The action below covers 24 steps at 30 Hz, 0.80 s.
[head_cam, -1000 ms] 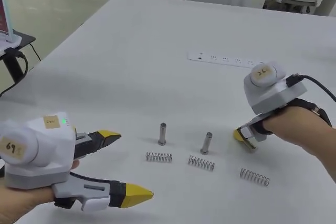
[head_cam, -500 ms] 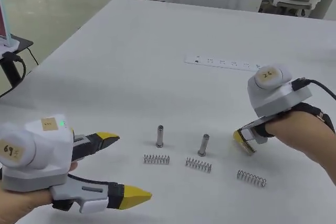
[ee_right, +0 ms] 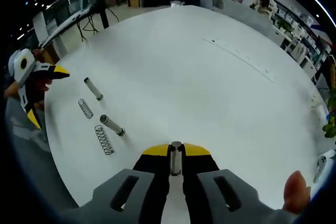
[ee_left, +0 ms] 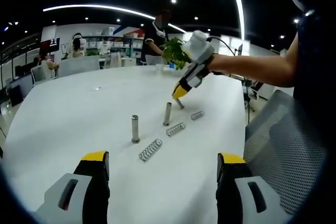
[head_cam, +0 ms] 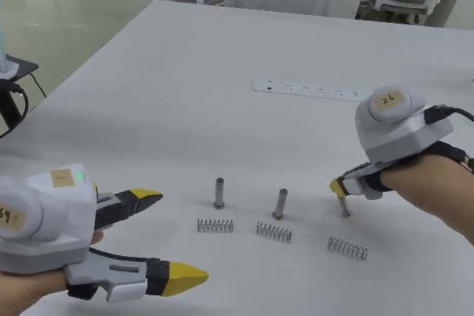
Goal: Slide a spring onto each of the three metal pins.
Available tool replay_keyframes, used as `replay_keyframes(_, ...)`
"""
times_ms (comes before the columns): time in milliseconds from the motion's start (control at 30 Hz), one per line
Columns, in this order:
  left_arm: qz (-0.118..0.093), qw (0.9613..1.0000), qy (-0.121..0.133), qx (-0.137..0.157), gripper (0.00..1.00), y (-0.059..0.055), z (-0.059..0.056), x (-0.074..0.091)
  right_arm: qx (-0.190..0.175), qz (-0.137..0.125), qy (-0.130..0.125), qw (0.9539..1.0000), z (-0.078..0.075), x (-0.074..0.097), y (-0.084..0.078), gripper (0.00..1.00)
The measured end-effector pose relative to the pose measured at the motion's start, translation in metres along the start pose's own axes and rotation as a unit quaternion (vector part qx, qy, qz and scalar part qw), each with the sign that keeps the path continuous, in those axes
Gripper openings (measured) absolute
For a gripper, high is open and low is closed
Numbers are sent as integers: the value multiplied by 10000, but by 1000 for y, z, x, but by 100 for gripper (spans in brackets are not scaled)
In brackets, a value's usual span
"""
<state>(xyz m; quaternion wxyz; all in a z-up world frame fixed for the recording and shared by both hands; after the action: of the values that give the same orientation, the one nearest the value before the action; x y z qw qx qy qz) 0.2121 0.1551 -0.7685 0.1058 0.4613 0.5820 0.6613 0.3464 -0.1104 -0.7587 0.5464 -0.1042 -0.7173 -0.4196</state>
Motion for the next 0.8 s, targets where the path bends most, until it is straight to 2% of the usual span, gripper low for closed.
replay_keyframes(800, 12, 10000, -25, -44, 81, 2, -3, 0, -271, -174, -23, 9995, 2, 16, -19, 5)
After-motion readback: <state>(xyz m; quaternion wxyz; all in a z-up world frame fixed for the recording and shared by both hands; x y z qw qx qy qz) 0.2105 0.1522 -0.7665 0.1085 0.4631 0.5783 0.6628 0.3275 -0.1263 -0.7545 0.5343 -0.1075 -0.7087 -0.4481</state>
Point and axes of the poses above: the centre of the closed fingertips' face, and the gripper's own axes: x roughly backward along the fingers, z roughly to its left, y roughly out of its top, the point moved 7 cm from there along x, roughly backward along the fingers, and after that the axes turned 6 degrees about z, right-handed, at the moved point
